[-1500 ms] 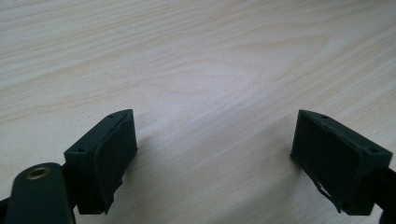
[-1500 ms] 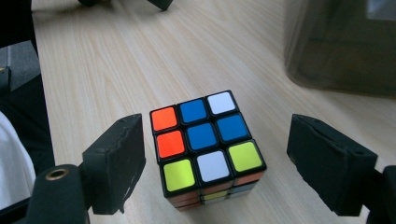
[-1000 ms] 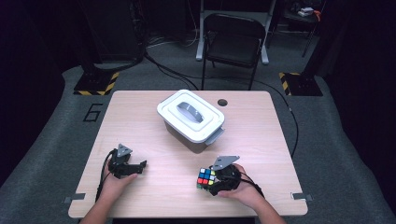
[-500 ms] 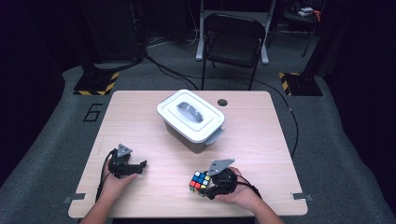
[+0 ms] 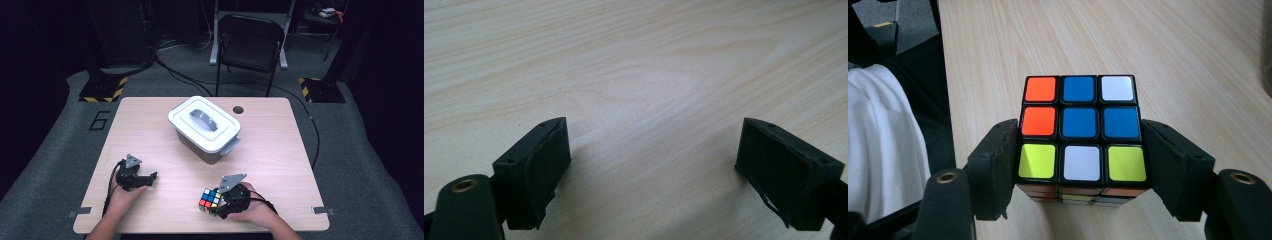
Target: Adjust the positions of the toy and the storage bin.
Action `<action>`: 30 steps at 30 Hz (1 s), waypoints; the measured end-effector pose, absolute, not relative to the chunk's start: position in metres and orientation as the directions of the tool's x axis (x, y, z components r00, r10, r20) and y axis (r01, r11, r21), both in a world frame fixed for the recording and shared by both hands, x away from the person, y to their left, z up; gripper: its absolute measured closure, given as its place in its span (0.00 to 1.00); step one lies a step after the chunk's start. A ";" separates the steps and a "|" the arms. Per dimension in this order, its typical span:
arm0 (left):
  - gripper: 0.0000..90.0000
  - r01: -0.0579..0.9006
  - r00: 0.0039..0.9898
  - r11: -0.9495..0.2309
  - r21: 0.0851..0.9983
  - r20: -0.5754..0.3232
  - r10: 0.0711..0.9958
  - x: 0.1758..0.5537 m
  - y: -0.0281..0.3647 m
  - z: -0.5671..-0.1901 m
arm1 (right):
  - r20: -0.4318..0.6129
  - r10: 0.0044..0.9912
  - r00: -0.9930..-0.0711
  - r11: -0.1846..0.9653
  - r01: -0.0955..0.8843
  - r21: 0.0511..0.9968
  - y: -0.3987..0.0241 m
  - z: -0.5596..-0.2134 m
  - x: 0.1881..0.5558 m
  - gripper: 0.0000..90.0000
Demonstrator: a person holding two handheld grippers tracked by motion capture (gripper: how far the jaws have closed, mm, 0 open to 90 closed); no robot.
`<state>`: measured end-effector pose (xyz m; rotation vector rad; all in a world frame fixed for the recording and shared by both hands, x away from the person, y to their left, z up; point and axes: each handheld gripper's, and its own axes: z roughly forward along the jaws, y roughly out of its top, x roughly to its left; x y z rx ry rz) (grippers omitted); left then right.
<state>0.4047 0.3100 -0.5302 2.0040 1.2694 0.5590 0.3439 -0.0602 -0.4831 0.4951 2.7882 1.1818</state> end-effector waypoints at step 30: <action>0.15 0.607 0.428 -0.284 0.743 -0.005 0.904 0.405 0.310 -0.530 | 0.084 0.534 -0.841 0.484 0.386 0.785 -0.082 -0.415 0.379 0.35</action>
